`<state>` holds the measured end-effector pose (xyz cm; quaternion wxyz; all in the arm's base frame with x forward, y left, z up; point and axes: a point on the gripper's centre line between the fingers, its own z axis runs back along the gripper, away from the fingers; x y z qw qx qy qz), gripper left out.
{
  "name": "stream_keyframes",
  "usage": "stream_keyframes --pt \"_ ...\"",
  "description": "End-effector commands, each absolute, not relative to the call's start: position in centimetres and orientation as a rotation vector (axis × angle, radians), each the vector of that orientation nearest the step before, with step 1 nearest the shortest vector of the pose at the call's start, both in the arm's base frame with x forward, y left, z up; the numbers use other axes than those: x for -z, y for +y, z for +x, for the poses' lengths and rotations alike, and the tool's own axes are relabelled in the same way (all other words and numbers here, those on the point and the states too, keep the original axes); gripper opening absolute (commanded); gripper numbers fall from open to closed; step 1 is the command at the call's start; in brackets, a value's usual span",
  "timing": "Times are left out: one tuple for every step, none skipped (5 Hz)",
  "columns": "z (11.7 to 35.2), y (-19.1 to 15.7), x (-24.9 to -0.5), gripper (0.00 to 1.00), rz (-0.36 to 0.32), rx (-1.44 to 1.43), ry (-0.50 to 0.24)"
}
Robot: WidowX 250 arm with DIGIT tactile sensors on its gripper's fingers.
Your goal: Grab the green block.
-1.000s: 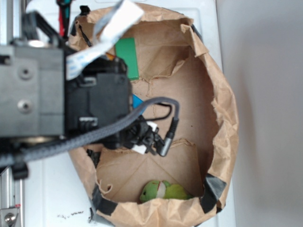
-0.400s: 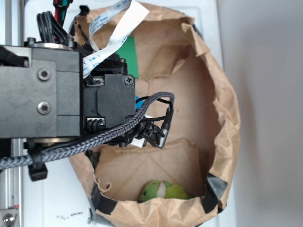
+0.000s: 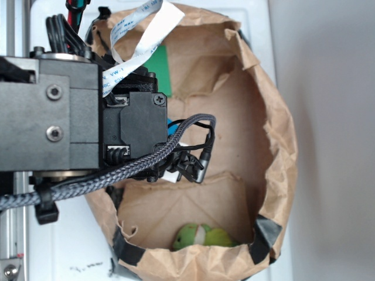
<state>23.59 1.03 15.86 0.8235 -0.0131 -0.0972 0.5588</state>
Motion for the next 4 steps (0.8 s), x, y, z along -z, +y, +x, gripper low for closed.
stream_keyframes --pt "28.2 5.1 -15.1 1.0 -0.01 -1.374 -0.328" --pt "29.1 6.5 -14.2 1.0 0.005 -1.393 -0.333" --pt "28.8 7.7 -13.9 1.0 0.015 -1.386 -0.33" --pt "27.5 8.6 -13.1 1.0 0.039 -1.377 -0.292"
